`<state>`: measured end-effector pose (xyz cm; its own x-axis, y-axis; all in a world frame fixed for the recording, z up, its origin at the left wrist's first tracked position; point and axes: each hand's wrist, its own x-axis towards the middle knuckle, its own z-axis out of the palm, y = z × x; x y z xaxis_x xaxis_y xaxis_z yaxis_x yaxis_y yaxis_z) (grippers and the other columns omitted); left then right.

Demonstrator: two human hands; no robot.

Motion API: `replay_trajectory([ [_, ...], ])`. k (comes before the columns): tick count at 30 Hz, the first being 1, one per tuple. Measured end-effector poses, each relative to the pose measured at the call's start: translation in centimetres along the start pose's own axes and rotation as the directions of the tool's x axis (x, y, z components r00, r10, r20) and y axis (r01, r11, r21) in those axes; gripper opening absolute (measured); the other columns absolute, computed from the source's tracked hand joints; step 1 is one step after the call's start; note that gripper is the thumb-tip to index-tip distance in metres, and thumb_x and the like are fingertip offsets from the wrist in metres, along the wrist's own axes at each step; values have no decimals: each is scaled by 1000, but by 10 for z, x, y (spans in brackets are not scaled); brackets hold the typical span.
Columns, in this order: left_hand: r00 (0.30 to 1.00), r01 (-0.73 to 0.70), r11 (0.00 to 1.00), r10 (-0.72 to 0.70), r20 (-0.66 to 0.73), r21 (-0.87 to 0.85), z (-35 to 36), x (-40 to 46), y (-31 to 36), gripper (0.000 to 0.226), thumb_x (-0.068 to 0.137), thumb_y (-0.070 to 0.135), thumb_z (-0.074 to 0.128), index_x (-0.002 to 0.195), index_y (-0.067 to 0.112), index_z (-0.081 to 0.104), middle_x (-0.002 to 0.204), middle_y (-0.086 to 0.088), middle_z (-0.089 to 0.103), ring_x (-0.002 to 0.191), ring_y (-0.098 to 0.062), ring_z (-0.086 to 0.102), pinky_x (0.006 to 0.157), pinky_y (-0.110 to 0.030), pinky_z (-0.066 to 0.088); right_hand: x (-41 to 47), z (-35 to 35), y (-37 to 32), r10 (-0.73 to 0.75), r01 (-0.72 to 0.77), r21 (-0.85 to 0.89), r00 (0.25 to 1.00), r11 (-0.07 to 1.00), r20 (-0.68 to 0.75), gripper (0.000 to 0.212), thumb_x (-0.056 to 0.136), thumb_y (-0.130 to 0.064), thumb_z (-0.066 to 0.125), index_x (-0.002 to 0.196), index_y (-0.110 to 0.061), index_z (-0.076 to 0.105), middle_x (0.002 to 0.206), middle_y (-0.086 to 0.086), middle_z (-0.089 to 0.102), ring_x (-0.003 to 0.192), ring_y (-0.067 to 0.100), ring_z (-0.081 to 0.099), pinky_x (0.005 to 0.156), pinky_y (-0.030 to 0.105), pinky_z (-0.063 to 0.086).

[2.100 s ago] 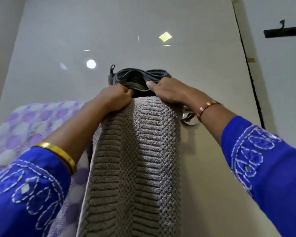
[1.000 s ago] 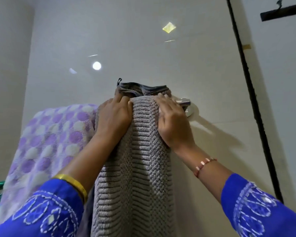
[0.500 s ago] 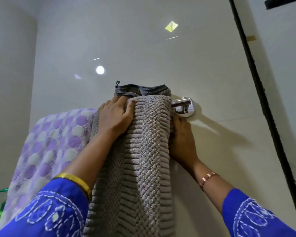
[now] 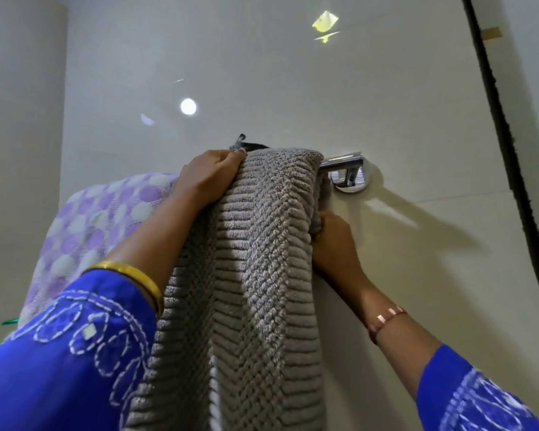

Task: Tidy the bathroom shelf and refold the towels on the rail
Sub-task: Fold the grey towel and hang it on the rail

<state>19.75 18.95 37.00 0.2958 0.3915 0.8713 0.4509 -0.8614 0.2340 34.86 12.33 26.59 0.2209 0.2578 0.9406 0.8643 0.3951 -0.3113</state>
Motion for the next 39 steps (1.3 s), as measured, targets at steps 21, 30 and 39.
replay_trajectory([
  [21, 997, 19, 980, -3, -80, 197, 6, -4, 7, 47, 98, 39, 25, 116, 14, 61, 126, -17, 59, 119, -33, 50, 100, -37, 33, -51, -11, 7, 179, -276, 164, 878, 947, 443, 13, 91, -9, 51, 93, -21, 57, 97, -4, 62, 92, 9, 56, 74, 14, 46],
  [30, 997, 68, 955, -71, 0, 289, 8, -10, 6, 51, 97, 41, 16, 132, 14, 40, 140, -19, 40, 133, -36, 31, 115, -55, 6, -20, -29, -16, 310, -199, -303, 871, 932, 381, 12, 85, -17, 59, 85, -7, 66, 106, 19, 67, 100, 21, 61, 65, 22, 37],
  [39, 991, -94, 992, 86, 99, 82, -9, -27, -30, 51, 97, 34, 33, 145, 19, 24, 154, -10, 25, 142, -25, 20, 119, -35, 13, 29, -32, -78, 101, -125, -134, 979, 983, -176, 32, 93, -36, 45, 108, -9, 49, 75, 0, 57, 60, 13, 54, 51, 21, 40],
])
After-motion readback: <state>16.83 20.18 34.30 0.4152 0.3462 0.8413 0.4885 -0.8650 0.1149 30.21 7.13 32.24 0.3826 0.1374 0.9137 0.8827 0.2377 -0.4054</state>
